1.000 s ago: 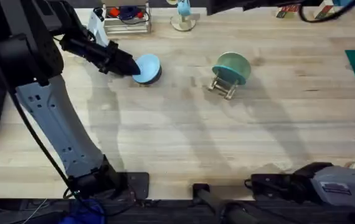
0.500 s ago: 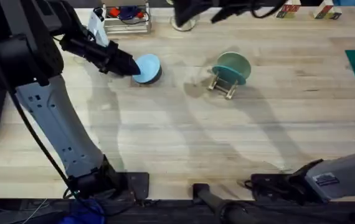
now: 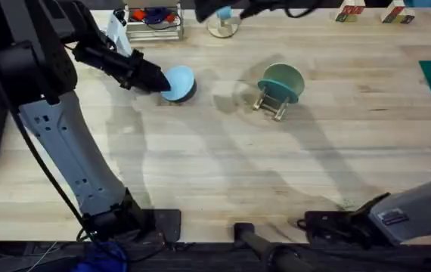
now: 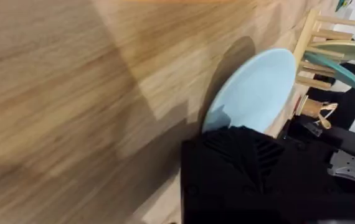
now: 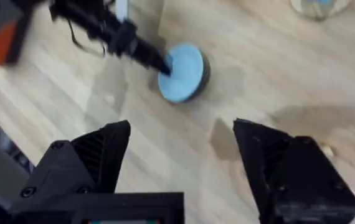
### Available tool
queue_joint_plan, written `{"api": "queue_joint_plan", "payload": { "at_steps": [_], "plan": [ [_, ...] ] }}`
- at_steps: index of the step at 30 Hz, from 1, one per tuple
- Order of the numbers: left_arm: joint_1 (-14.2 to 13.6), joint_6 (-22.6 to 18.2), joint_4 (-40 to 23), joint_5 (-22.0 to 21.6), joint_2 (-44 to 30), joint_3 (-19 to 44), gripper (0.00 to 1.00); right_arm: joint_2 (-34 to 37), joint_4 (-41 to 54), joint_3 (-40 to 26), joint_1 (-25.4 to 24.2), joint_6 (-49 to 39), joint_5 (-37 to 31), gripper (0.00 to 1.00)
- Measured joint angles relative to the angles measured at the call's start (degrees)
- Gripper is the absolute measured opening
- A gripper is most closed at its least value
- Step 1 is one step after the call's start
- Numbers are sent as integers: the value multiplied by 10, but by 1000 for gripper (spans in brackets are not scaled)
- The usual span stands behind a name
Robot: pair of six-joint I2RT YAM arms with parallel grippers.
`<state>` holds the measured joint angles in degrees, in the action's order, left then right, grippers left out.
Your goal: Pick up the plates from the table one by one and place each into a slot on the dish rack.
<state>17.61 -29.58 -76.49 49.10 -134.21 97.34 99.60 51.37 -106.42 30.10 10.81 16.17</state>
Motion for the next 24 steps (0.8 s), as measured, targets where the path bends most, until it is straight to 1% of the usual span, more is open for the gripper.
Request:
{"api": "queue_joint_plan", "payload": {
  "at_steps": [3, 11, 24],
  "plan": [
    [0, 0, 0, 0, 0, 0, 41, 31, -36, -4, 7, 15, 0, 995],
    [0, 0, 0, 0, 0, 0, 41, 125, -81, -4, 37, 44, 0, 994],
    [0, 0, 0, 0, 0, 0, 41, 206, -120, -4, 42, 86, 2, 994]
  ]
}}
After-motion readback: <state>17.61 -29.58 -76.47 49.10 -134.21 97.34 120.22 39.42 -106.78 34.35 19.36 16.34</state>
